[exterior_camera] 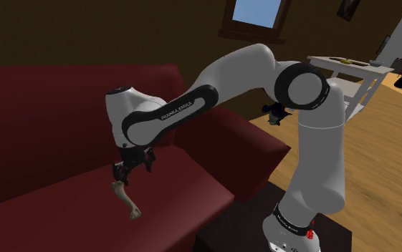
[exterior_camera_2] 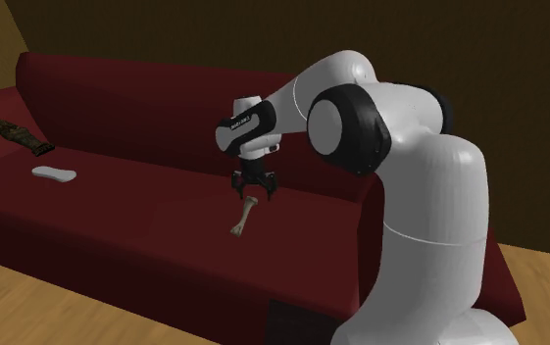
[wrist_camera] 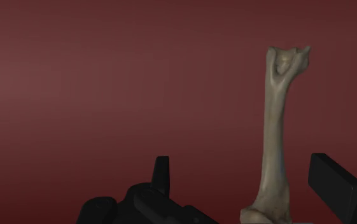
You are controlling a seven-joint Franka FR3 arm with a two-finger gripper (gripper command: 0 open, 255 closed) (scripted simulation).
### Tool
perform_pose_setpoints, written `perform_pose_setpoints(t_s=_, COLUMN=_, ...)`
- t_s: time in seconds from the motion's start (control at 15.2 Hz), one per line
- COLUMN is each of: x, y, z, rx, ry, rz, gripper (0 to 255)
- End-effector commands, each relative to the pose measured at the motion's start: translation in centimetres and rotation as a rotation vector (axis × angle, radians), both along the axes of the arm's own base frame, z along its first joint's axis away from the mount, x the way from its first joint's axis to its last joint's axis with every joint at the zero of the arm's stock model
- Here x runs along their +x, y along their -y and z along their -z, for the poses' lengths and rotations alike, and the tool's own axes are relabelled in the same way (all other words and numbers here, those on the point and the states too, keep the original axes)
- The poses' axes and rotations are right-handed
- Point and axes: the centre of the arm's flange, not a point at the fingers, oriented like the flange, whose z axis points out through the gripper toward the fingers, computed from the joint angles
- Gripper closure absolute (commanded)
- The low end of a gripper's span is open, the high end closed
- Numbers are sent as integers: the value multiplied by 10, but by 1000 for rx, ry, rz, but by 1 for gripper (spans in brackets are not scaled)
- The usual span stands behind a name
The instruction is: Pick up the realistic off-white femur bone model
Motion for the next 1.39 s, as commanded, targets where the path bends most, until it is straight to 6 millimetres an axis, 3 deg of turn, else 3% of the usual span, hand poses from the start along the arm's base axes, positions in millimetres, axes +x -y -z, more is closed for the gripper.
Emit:
perform_pose_setpoints(t_s=0.0, x=10, y=-18, z=19, rx=-5, ry=-7, rz=2, gripper=0)
perform_pose_setpoints(t_s=0.26, x=30, y=-51, z=51, rx=-12, ry=-21, rz=5, gripper=0)
perform_pose_setpoints(t_s=0.86, x=30, y=-51, z=91, rx=-12, ry=-21, rz=5, gripper=0)
perform_pose_setpoints(t_s=0.92, x=30, y=-50, z=92, rx=-12, ry=-21, rz=5, gripper=255)
perform_pose_setpoints(t_s=1.32, x=30, y=-50, z=92, rx=-12, ry=-21, rz=5, gripper=255)
